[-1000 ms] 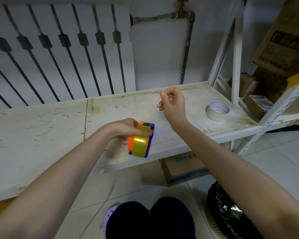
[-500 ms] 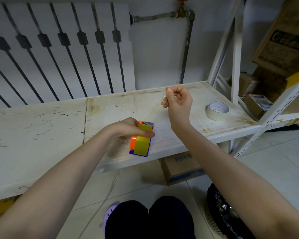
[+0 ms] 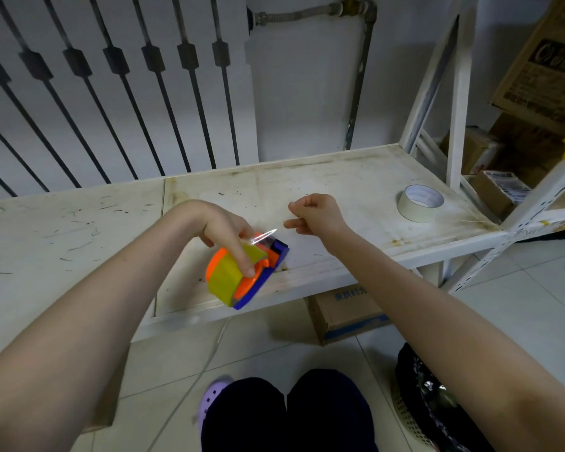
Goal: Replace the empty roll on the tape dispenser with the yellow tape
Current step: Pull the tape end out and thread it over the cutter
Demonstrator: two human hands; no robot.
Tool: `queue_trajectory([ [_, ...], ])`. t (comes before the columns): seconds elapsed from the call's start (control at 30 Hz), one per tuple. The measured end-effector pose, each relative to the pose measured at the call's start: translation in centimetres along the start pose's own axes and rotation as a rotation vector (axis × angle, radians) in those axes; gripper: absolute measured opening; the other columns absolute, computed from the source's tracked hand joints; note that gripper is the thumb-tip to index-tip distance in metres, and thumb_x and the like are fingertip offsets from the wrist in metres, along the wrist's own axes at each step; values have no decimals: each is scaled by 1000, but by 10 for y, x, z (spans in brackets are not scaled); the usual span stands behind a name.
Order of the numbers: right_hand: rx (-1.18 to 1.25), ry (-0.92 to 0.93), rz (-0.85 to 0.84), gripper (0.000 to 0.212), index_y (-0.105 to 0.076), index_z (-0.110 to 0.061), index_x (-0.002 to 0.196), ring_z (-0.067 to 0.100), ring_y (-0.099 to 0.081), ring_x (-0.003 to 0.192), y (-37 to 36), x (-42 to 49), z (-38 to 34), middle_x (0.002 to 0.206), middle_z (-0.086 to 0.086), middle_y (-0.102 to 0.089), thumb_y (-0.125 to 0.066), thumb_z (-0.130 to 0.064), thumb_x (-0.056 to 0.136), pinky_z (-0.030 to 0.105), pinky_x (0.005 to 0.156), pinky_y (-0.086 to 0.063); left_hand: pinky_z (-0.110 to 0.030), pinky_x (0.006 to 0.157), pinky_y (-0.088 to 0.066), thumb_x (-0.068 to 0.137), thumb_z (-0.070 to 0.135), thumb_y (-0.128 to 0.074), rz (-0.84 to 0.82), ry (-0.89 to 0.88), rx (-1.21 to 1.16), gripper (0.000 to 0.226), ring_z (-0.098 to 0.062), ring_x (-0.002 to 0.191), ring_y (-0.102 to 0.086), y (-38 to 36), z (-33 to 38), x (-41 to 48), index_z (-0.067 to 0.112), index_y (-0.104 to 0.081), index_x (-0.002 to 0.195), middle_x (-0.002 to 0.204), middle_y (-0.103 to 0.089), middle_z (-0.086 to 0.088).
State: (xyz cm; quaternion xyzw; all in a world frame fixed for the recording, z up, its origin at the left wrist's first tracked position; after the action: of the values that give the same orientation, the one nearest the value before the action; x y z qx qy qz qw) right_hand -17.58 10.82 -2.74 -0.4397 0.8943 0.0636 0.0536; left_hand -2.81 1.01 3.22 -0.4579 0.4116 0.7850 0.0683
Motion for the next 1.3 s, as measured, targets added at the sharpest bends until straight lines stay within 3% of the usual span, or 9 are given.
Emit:
queue_trajectory([
  [0.13,-29,20,54,9,-51,-10,83,7,-68,52,-5,3,10,87,0,-63,-57,-10,90,20,51,-54,-28,96,-39,77,31,-72,53,6,73,69,-21,122,-46,4,5,-2,19,-39,136,134,-47,0],
  [0.37,-187,-102,53,13,-52,-10,77,14,-66,54,-13,2,27,77,7,-62,-59,-10,88,16,38,-45,-32,100,-41,72,31,-77,113,-83,-123,97,-27,138,-32,-6,-5,2,32,-17,147,154,-23,-1],
  [0.47,-244,-117,51,8,-56,-8,85,18,-67,58,-14,4,27,75,8,-64,-61,-13,87,21,45,-47,-36,104,-43,67,45,-75,173,-202,-244,84,-25,134,-39,-11,-3,2,42,-33,139,148,-34,5],
  [0.6,-300,-127,29,6,-59,-6,85,15,-66,56,-15,7,26,72,3,-63,-61,-11,86,19,44,-47,-40,101,-48,65,56,-67,256,-201,-217,57,-19,118,-53,-14,-2,3,33,-60,116,124,-57,7],
  [0.73,-338,-169,12,14,-58,-10,72,23,-69,65,-15,12,24,71,3,-62,-64,-9,85,22,50,-51,-34,94,-50,78,49,-66,250,-173,-253,36,-18,111,-58,-16,-7,5,31,-65,109,116,-63,5],
  [0.8,-335,-188,8,6,-64,-3,80,26,-70,69,-16,15,23,72,6,-63,-64,-8,84,25,55,-52,-32,94,-49,79,49,-64,237,-169,-261,37,-18,113,-57,-17,-8,4,31,-64,111,118,-63,5],
  [0.93,-375,-239,10,22,-64,6,100,29,-72,73,-22,24,21,68,13,-65,-65,-8,83,30,58,-55,-35,101,-45,81,48,-62,242,-134,-229,45,-20,119,-53,-16,-4,2,26,-61,120,128,-58,3],
  [1.07,-460,-262,2,16,-50,-5,69,20,-65,52,-26,30,16,56,9,-58,-61,-5,81,21,40,-44,-34,98,-48,79,53,-61,213,-96,-198,49,-21,116,-55,-14,-2,3,27,-61,121,127,-59,2],
  [1.3,-725,-215,1,32,-37,-11,47,16,-39,38,-29,29,14,42,5,-43,-59,-2,69,21,41,-31,-34,94,-50,80,56,-58,158,-43,-142,53,-22,112,-57,-12,1,8,28,-57,125,125,-58,0],
])
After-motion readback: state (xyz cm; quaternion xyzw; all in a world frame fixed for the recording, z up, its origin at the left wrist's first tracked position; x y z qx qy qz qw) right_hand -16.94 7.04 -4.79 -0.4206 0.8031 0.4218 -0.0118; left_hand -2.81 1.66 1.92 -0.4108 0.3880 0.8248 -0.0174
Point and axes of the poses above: each hand's wrist, its own x-axis towards the middle knuckle, its own y-axis out of the back of the hand, z = x × y, the point moved 1 cm from there along x, towards the middle knuckle
